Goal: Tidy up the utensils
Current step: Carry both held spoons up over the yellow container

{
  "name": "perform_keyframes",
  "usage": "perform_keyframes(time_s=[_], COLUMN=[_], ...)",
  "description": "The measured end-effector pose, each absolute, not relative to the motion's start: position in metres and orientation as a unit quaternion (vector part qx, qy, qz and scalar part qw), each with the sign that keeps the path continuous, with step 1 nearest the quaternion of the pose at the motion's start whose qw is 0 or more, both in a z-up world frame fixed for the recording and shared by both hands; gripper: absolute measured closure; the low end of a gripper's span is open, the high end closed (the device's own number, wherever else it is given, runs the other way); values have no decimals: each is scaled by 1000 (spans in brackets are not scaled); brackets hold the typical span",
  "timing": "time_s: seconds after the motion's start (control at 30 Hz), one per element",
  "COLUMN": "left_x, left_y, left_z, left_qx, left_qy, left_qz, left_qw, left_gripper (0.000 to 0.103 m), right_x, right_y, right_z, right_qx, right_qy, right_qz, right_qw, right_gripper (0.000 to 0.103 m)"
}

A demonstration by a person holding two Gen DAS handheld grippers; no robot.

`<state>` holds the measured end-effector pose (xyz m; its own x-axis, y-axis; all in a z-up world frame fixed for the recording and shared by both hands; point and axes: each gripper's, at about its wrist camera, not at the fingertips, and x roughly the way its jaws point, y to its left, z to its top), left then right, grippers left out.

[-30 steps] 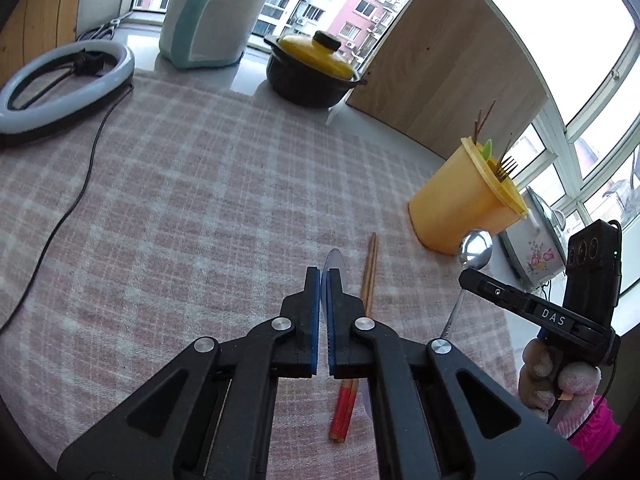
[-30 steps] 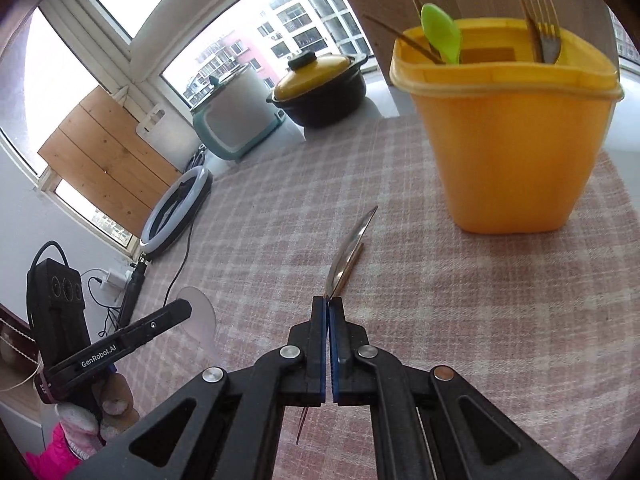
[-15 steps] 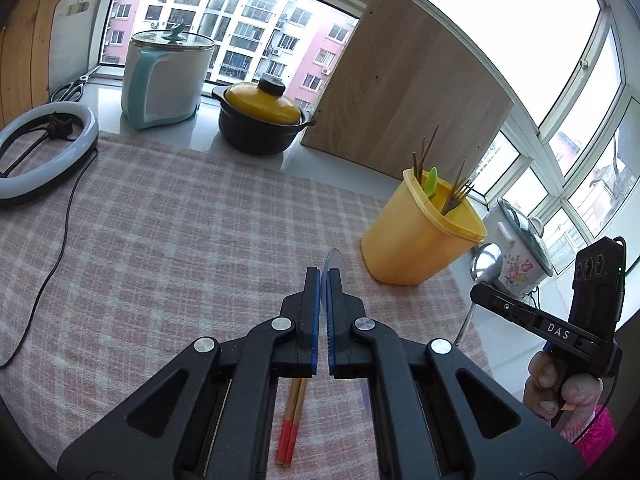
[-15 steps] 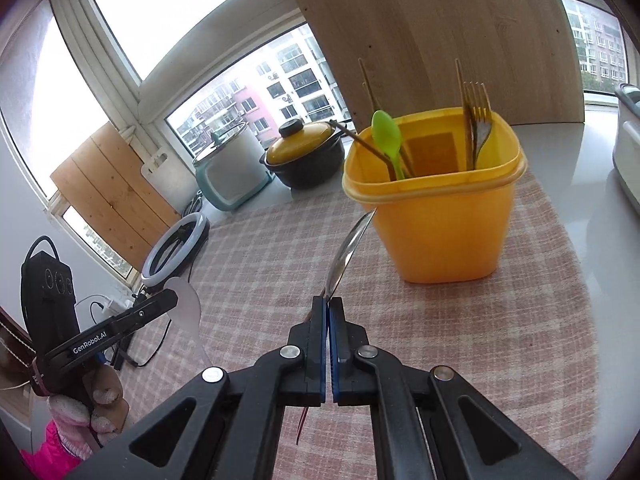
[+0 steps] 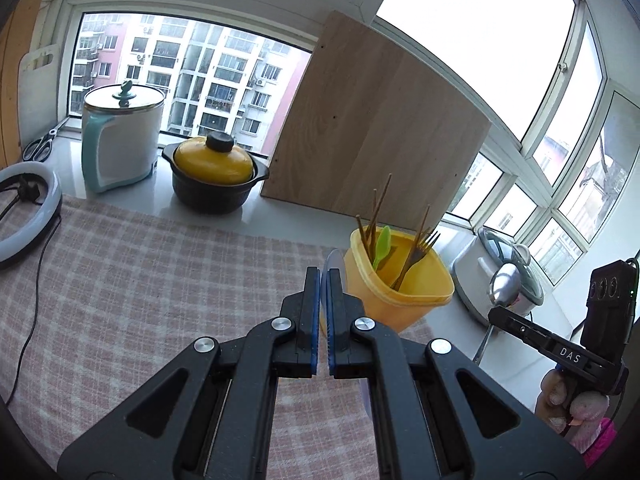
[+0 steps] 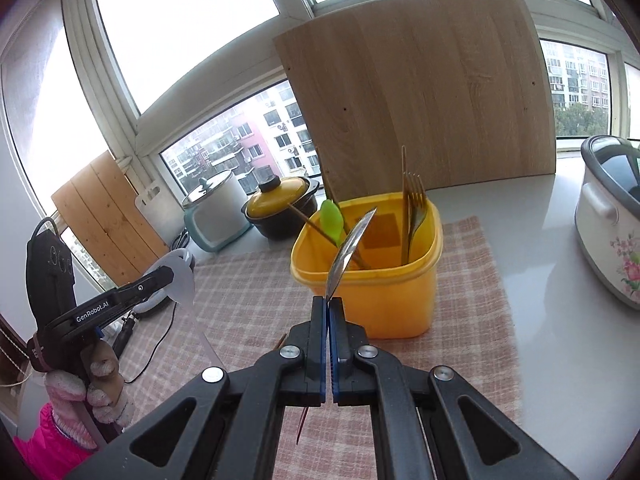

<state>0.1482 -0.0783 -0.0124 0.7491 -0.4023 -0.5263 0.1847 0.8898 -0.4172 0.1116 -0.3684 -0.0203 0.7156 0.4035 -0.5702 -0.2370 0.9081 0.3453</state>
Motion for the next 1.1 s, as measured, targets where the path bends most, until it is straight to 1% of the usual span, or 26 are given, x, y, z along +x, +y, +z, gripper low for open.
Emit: perform_keyframes(time_s=[0.23, 0.5, 0.67, 0.93, 1.1], left_x=[171, 194, 213, 230, 229], left_y=[-101, -128, -144, -158, -173], left_z=[9, 32, 33, 31, 25], left_qx=[-168, -139, -112, -102, -62], left_qy=[287, 248, 235, 225, 216], left_qz=[-163, -153, -126, -118, -116], left_qw=[929, 947, 957, 962, 967], left_gripper=[103, 103, 103, 103, 103], right_x=[126, 151, 169, 196, 211], right_y=[-388, -402, -401, -392, -384], right_z=[2, 22, 28, 28, 20], right_qx=[121, 112, 99, 80, 58], right_qy=[309, 284, 275, 269, 270], right_qz=[172, 166, 165, 158, 150], right_qw=[928, 938, 942, 947, 949], right_gripper=[103, 103, 103, 103, 103])
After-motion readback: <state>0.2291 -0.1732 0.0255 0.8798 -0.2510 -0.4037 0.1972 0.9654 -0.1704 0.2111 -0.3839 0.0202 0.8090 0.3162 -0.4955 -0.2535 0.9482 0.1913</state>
